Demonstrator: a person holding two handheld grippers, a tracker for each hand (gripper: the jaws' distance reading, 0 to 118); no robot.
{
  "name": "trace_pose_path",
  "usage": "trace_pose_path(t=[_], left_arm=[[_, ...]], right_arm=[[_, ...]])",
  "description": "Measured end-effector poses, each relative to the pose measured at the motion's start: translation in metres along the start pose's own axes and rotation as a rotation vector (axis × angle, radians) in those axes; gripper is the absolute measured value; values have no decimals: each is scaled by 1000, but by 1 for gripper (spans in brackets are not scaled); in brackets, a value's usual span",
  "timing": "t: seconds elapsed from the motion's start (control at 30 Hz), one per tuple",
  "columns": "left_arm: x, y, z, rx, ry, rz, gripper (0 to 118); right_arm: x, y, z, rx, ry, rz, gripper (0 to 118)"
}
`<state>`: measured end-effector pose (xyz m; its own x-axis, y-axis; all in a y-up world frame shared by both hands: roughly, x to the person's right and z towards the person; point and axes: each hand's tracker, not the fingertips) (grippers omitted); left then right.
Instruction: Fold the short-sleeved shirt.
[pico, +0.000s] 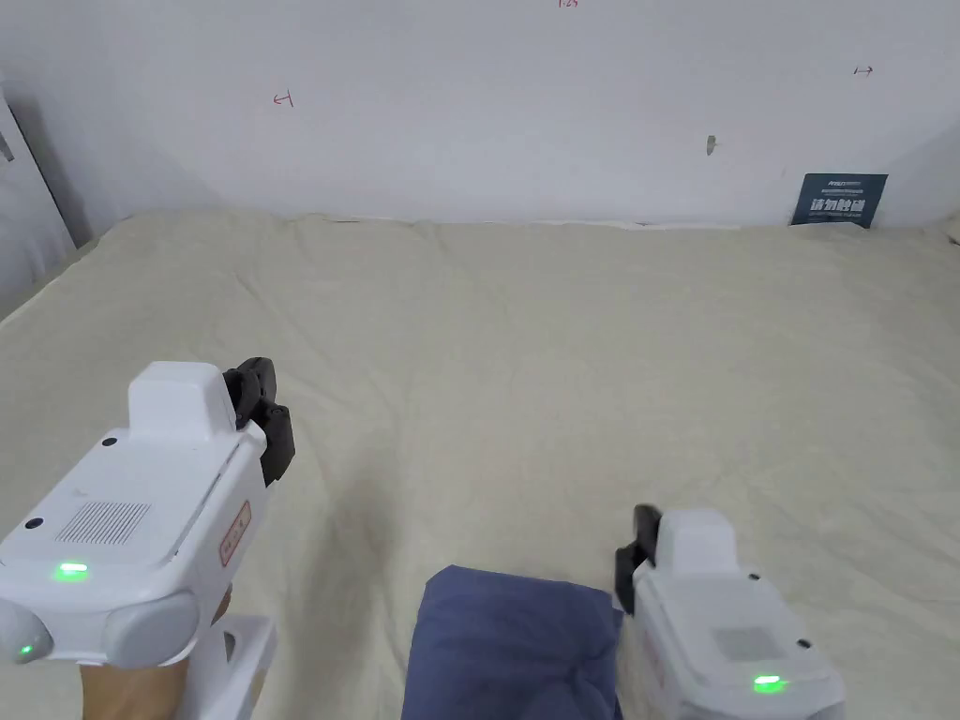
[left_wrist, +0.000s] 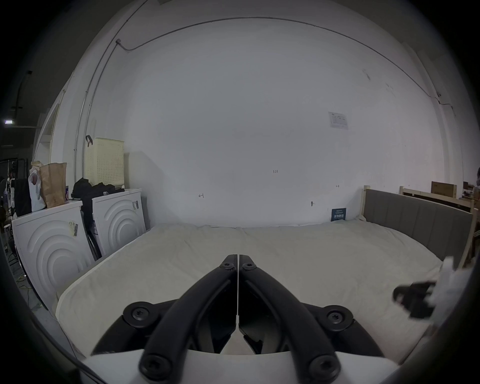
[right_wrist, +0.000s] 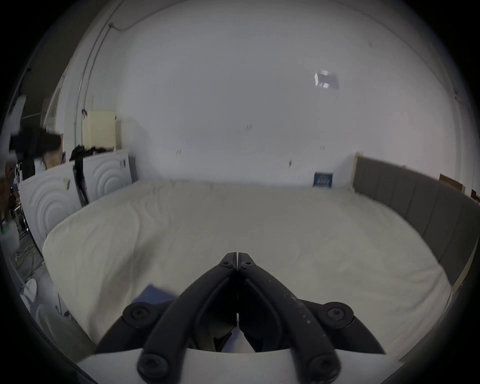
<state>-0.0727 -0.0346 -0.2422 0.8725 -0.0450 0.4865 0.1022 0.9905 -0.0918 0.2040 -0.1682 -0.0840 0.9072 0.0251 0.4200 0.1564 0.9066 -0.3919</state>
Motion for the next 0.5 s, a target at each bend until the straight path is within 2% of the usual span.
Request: trace_pose_path(t=[0.2, 0.33, 0.37, 0.43, 0.5], left_arm=[[-9, -14, -11, -51, 5, -1, 0], [-14, -21, -17, -83, 10, 11, 0], [-15, -23, -19, -94, 10, 14, 0], [-16, -28, -22, -127, 16, 21, 1], [-16, -36, -28, -182, -5, 59, 3]], right_arm=[[-34, -66, -40, -200, 48, 7, 2], [-42, -106, -67, -373, 30, 0, 2], [-42, -115, -71, -393, 31, -7, 2], [-43, -116, -66, -302, 13, -10, 2], [-44, -113, -68, -330, 14, 0, 2]])
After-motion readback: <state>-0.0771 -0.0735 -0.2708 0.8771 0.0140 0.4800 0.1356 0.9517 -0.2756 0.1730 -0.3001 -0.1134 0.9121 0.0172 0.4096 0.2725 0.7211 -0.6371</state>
